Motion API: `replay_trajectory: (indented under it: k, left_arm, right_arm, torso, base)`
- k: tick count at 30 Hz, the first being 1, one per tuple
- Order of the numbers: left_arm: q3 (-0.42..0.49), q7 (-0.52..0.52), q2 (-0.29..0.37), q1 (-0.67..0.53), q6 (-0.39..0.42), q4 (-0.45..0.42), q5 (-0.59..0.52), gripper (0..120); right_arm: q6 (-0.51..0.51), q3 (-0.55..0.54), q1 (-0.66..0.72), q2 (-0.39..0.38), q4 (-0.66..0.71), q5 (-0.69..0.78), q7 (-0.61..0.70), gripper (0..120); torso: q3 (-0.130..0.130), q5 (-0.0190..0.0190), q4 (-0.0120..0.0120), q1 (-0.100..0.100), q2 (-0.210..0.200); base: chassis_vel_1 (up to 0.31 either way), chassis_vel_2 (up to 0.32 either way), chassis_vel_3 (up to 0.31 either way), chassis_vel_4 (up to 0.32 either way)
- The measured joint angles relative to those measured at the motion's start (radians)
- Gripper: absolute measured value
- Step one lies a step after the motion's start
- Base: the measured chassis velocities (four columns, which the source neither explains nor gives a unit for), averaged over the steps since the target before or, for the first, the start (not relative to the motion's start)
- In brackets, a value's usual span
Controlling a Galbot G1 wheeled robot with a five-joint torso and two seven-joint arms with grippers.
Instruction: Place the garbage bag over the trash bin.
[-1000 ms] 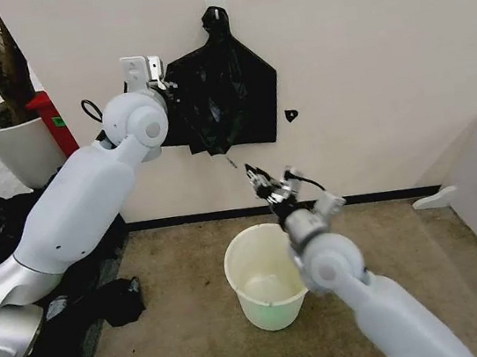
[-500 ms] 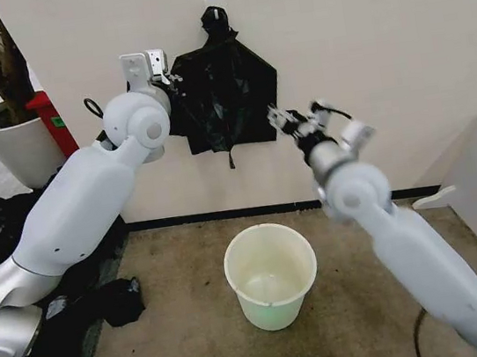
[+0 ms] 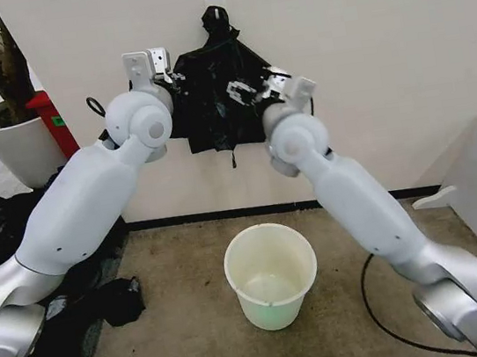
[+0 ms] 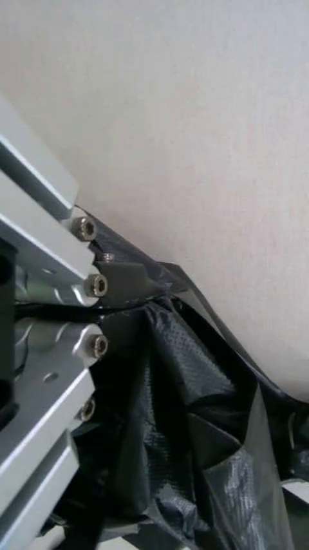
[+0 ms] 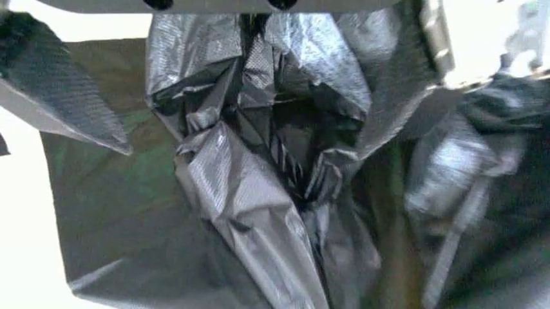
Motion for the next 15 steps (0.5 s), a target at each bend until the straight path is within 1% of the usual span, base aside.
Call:
replay_trajectory:
  k: [1, 2, 6, 7, 8, 9, 11, 13, 15]
  left_arm:
    - [-0.003, 0.000, -0.002, 0.000, 0.001, 0.000, 0.000, 0]
    - [-0.003, 0.000, -0.002, 0.000, 0.001, 0.000, 0.000, 0]
    - [-0.015, 0.005, -0.004, -0.001, 0.002, -0.005, 0.000, 0]
    - [-0.017, 0.006, -0.003, -0.001, 0.002, -0.007, 0.000, 0]
    - [-0.019, 0.007, -0.002, -0.001, 0.002, -0.009, 0.000, 0]
    - [-0.019, 0.007, -0.002, -0.001, 0.002, -0.009, 0.000, 0]
    - [-0.024, 0.009, 0.001, 0.002, 0.002, -0.012, 0.000, 0]
    - [-0.027, 0.009, 0.002, 0.006, 0.002, -0.014, 0.000, 0]
    - [-0.032, 0.009, 0.004, 0.008, 0.002, -0.017, -0.001, 0]
  right_arm:
    - [-0.005, -0.001, 0.005, 0.009, -0.013, -0.003, 0.004, 84]
    - [-0.005, -0.001, 0.005, 0.009, -0.013, -0.003, 0.004, 84]
    - [-0.016, -0.005, 0.019, 0.041, -0.074, -0.034, 0.010, 66]
    - [-0.016, -0.005, 0.021, 0.043, -0.080, -0.038, 0.010, 63]
    - [-0.016, -0.007, 0.022, 0.045, -0.085, -0.040, 0.009, 57]
    - [-0.016, -0.007, 0.022, 0.045, -0.085, -0.040, 0.009, 57]
    - [-0.016, -0.011, 0.025, 0.046, -0.091, -0.042, 0.009, 51]
    - [-0.014, -0.011, 0.026, 0.046, -0.094, -0.043, 0.010, 40]
    - [-0.012, -0.011, 0.027, 0.045, -0.097, -0.043, 0.011, 32]
  torso:
    - [0.000, 0.0000, -0.0001, 0.000, 0.000]
    - [0.000, 0.0000, -0.0001, 0.000, 0.000]
    - [0.000, 0.0002, -0.0001, 0.000, 0.000]
    - [0.000, 0.0002, -0.0001, 0.000, 0.000]
    - [0.000, 0.0002, -0.0001, 0.000, 0.000]
    - [0.000, 0.0002, -0.0001, 0.000, 0.000]
    - [0.000, 0.0003, -0.0002, 0.000, 0.000]
    - [0.000, 0.0002, -0.0002, 0.000, 0.000]
    - [0.000, 0.0002, -0.0001, 0.000, 0.000]
  base:
    - [0.000, 0.000, 0.000, 0.000]
    - [0.000, 0.000, 0.000, 0.000]
    - [0.000, 0.000, 0.000, 0.000]
    - [0.000, 0.000, 0.000, 0.000]
    - [0.000, 0.000, 0.000, 0.000]
    - [0.000, 0.000, 0.000, 0.000]
    - [0.000, 0.000, 0.000, 0.000]
    - [0.000, 0.000, 0.000, 0.000]
    - [0.000, 0.000, 0.000, 0.000]
